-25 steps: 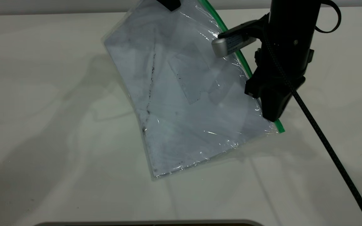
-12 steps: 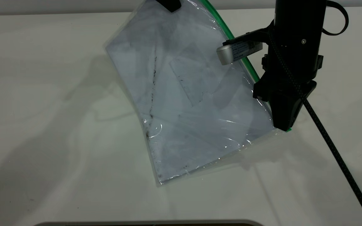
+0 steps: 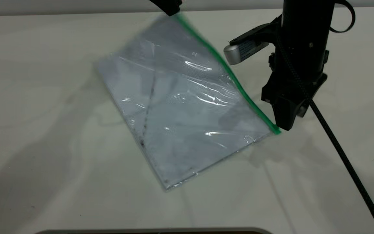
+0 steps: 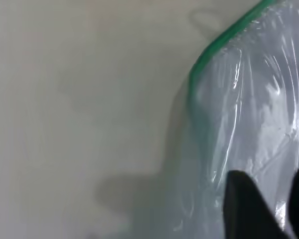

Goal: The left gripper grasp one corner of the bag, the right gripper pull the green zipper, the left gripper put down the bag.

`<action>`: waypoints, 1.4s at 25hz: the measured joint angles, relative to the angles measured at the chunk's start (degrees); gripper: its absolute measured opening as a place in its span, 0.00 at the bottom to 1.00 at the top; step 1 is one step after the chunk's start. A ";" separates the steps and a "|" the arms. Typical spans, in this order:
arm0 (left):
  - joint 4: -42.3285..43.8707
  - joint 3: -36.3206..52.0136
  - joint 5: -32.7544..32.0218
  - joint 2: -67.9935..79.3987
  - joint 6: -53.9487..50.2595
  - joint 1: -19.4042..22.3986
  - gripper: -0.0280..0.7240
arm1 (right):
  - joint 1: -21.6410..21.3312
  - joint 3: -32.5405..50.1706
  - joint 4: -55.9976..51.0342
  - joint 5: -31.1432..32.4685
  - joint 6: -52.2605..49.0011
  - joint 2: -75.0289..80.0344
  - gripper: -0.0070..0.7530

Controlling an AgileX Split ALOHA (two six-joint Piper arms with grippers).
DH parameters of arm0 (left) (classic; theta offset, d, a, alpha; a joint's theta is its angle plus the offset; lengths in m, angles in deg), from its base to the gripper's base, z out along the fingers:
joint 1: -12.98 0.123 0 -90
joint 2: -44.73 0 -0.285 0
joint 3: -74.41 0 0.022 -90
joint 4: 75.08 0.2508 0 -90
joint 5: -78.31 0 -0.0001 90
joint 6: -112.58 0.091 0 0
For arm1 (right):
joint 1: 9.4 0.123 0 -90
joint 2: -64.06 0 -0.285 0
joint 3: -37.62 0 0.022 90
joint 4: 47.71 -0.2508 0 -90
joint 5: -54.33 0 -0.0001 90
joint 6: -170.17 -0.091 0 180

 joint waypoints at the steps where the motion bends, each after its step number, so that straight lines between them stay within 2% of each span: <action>1: 0.43 0.00 0.28 0.00 -1.34 -0.13 0.54 | 0.00 -0.74 1.26 -0.33 -0.82 0.00 0.72; 3: 1.79 0.00 1.87 0.00 -4.01 -0.31 0.67 | 0.00 -2.46 3.47 -1.27 -2.66 0.00 0.78; 5: 4.15 0.00 4.91 -0.12 -8.30 -0.36 0.79 | 0.00 -4.00 4.96 -2.26 -3.46 0.00 0.79; 8: 9.72 0.00 8.53 -1.25 -18.18 -0.37 0.86 | 0.00 -6.35 5.28 -3.23 -3.72 -0.27 0.77; 12: 16.02 0.00 9.21 -6.31 -31.93 -0.37 0.87 | 0.00 -9.16 5.40 -2.28 -3.45 -4.45 0.75; 15: 21.02 0.00 7.38 -12.36 -40.97 -0.37 0.85 | 0.00 -11.84 6.30 0.45 -3.16 -11.26 0.75; 21: 29.29 0.00 0.11 -25.70 -55.66 -0.37 0.83 | 0.00 -14.74 8.18 2.99 -3.36 -31.70 0.75; 26: 36.57 -0.06 -0.02 -36.05 -65.43 -0.37 0.82 | 0.00 -14.74 8.12 7.44 -5.66 -51.78 0.75; 30: 41.64 -0.06 -0.02 -42.07 -73.65 -0.37 0.82 | 0.00 -10.71 6.31 9.26 -7.16 -69.16 0.75; 33: 43.41 0.53 -0.02 -45.95 -78.40 -0.37 0.82 | 0.00 -2.89 3.94 9.32 -8.05 -84.05 0.75; 35: 43.49 4.01 -0.02 -49.39 -79.43 -0.37 0.82 | 0.00 3.43 3.33 9.68 -9.53 -93.96 0.75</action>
